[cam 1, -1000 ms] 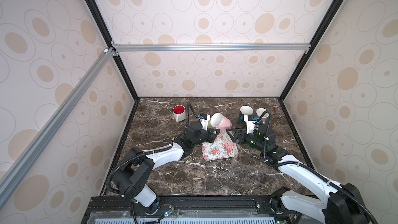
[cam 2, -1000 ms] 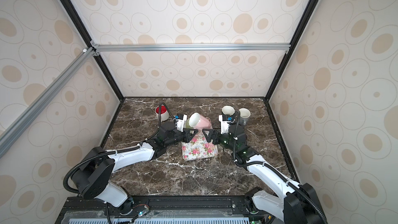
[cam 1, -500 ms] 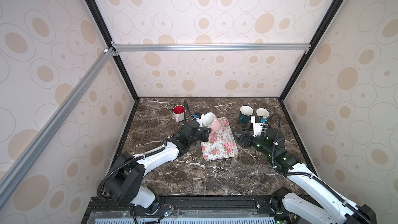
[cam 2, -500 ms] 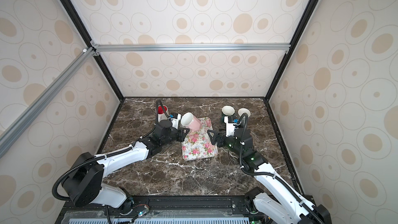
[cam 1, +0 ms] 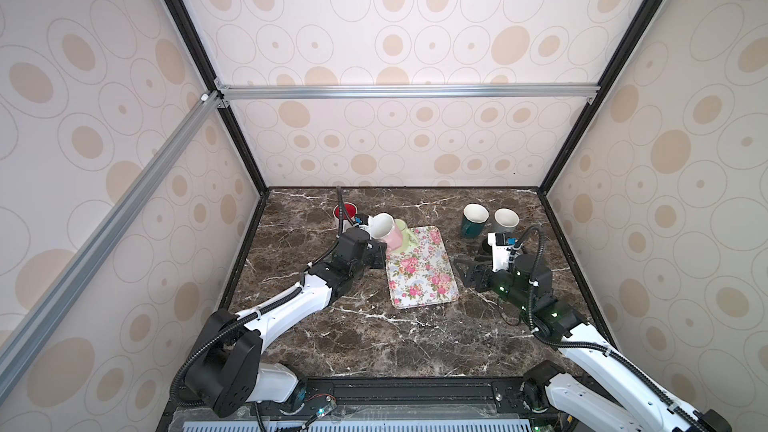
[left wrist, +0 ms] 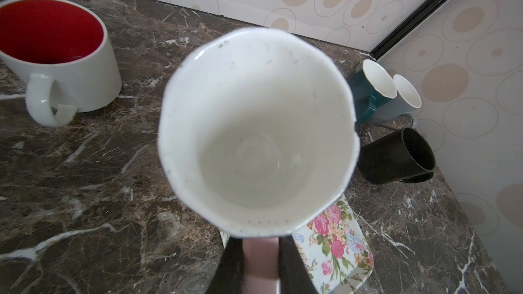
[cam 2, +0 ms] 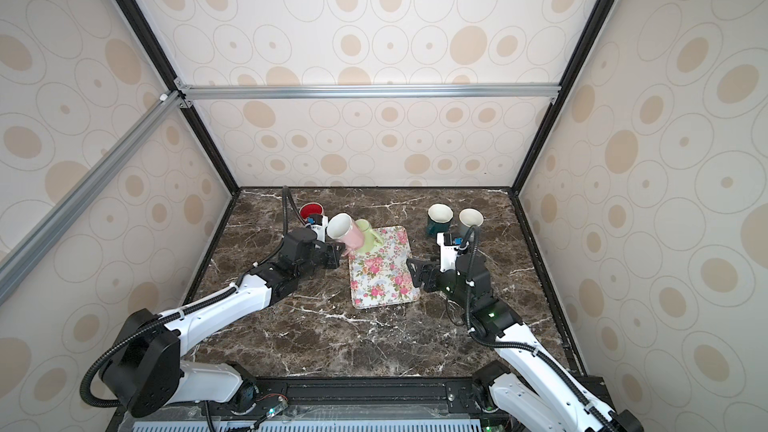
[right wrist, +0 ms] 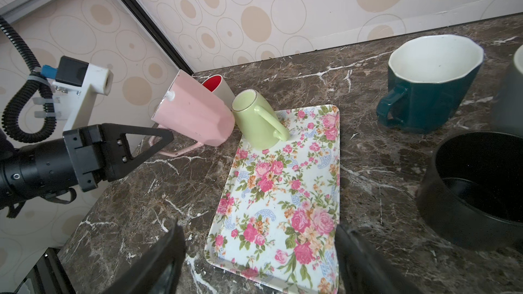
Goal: Turn the mug right side up
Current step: Place the mug at the top-center of the table.
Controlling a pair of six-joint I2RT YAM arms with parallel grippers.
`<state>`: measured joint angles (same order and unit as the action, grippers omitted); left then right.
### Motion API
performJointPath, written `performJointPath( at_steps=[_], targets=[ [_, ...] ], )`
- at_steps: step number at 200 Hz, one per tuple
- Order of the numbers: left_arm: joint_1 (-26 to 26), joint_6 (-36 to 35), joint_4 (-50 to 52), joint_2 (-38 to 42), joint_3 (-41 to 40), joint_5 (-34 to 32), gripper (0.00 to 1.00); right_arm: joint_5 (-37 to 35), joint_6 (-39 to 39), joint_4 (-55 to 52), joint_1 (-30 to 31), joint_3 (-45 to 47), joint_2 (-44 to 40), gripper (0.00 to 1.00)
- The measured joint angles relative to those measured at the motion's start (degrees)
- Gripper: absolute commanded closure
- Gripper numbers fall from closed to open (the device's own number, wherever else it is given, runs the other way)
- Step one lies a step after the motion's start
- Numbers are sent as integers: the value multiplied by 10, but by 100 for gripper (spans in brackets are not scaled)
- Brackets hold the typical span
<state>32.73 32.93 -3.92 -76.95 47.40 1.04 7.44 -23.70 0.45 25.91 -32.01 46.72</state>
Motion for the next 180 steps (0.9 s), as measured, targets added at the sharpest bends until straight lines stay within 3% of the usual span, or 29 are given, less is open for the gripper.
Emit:
performJointPath(
  at_steps=[133, 180],
  targets=[
    [-29, -28, 63, 20, 10, -73, 100, -9, 0, -3, 0, 9, 14, 15],
    [-39, -45, 52, -26, 16, -111, 100, -13, 1, -3, 0, 9, 18, 15]
  ],
)
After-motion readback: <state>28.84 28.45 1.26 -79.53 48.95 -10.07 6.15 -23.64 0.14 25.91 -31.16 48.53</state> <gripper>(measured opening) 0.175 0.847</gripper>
